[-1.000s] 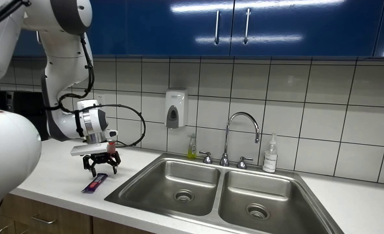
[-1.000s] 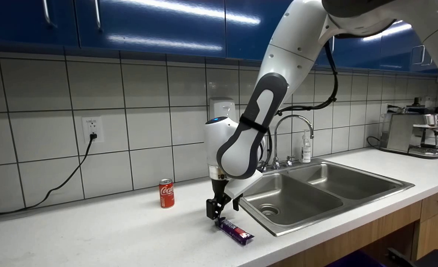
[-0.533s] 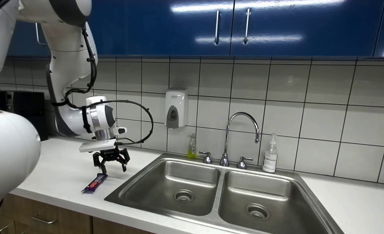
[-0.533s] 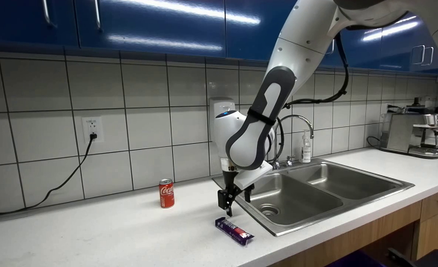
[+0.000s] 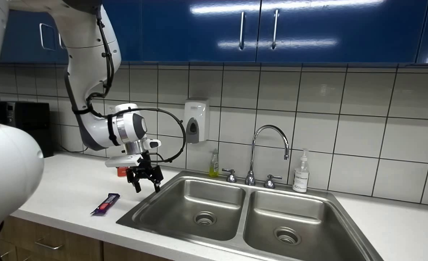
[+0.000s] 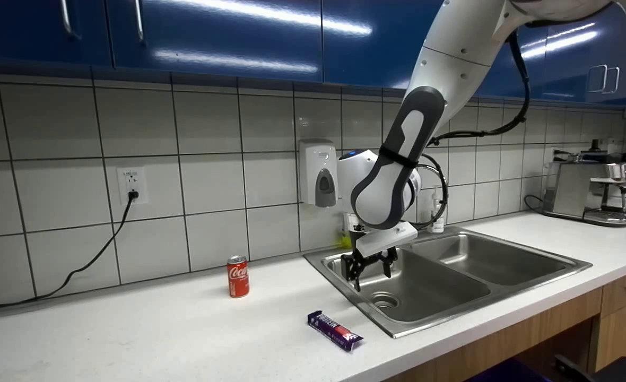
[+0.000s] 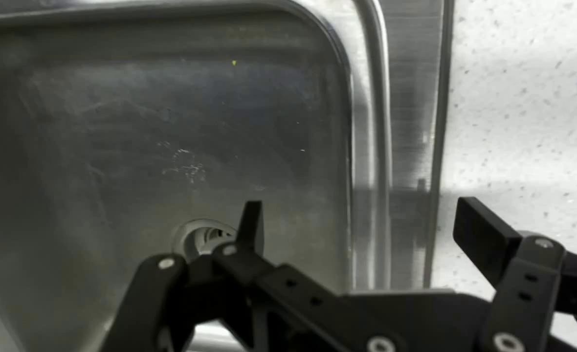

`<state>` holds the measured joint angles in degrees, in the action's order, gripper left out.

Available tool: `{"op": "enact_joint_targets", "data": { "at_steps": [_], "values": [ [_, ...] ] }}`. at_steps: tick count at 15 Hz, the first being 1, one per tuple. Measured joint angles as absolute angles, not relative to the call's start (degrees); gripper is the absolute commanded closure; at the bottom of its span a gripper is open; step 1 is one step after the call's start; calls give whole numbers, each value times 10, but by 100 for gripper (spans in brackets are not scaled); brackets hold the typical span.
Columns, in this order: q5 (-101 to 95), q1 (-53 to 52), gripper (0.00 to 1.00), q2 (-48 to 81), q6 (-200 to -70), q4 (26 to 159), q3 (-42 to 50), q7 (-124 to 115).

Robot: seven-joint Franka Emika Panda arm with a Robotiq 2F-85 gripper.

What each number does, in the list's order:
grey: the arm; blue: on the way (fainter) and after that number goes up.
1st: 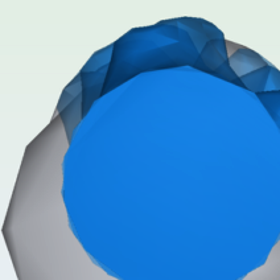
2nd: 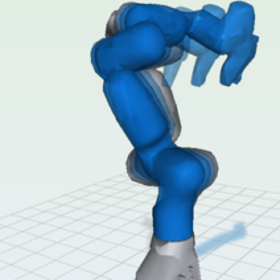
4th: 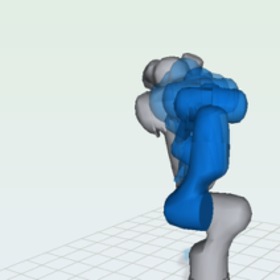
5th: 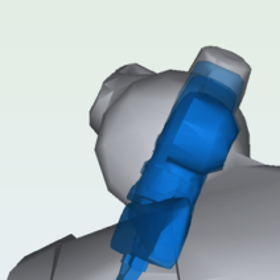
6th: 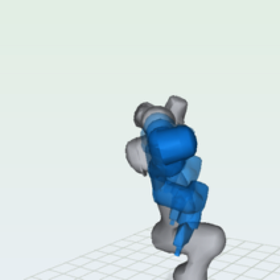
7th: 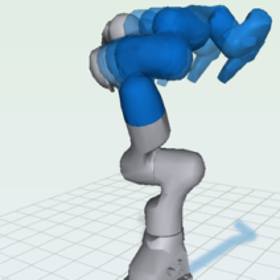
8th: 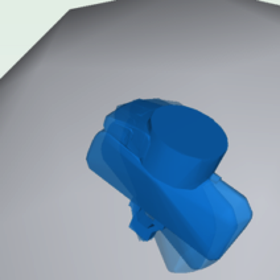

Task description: Remove the candy bar from the sink

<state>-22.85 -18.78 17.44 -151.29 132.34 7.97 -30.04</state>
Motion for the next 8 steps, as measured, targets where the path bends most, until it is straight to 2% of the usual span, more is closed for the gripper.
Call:
{"op": "enact_joint_targets", "data": {
  "at_steps": [8],
  "values": [
    [-266, -168, 0, 137, -1502, 1362, 119, -422]
  ]
}}
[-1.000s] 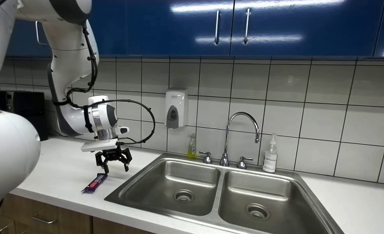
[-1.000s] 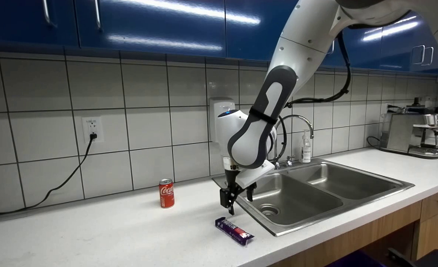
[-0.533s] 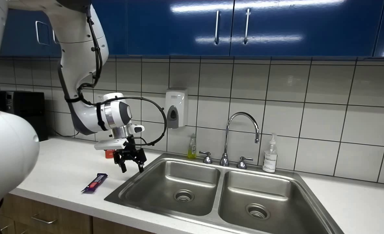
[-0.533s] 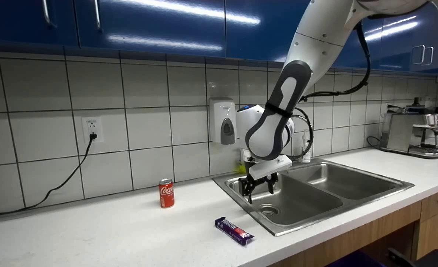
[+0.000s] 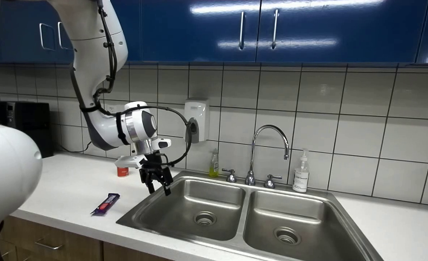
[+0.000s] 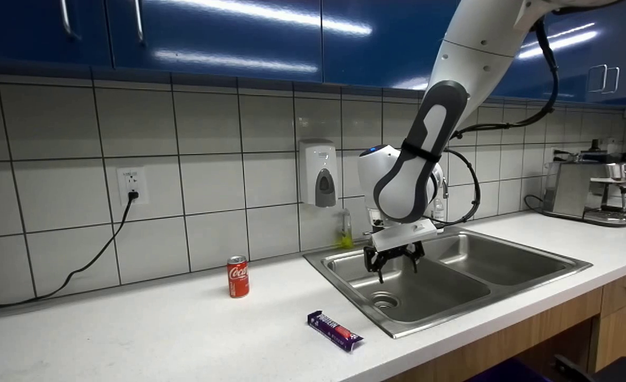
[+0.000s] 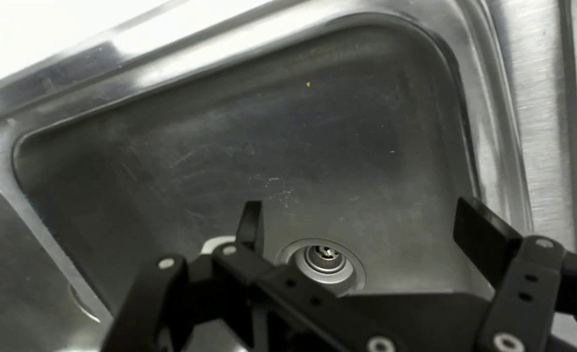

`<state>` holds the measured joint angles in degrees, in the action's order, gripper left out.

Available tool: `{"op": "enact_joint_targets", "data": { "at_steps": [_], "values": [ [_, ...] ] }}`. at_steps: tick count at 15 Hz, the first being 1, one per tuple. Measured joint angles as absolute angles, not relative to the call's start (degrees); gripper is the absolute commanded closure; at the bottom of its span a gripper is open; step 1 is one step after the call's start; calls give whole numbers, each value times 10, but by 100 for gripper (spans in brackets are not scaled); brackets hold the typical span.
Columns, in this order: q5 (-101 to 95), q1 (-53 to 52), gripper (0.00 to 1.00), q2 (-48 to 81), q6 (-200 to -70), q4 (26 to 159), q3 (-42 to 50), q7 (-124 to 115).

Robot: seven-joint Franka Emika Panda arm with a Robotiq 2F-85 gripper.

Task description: Remove the candy bar from the sink

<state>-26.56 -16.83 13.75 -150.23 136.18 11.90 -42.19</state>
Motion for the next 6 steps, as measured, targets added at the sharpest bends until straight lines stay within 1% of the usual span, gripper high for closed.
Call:
{"op": "enact_joint_targets", "data": {
  "at_steps": [6],
  "values": [
    [-273, -164, 0, 133, -1500, 1367, 119, -435]
  ]
}}
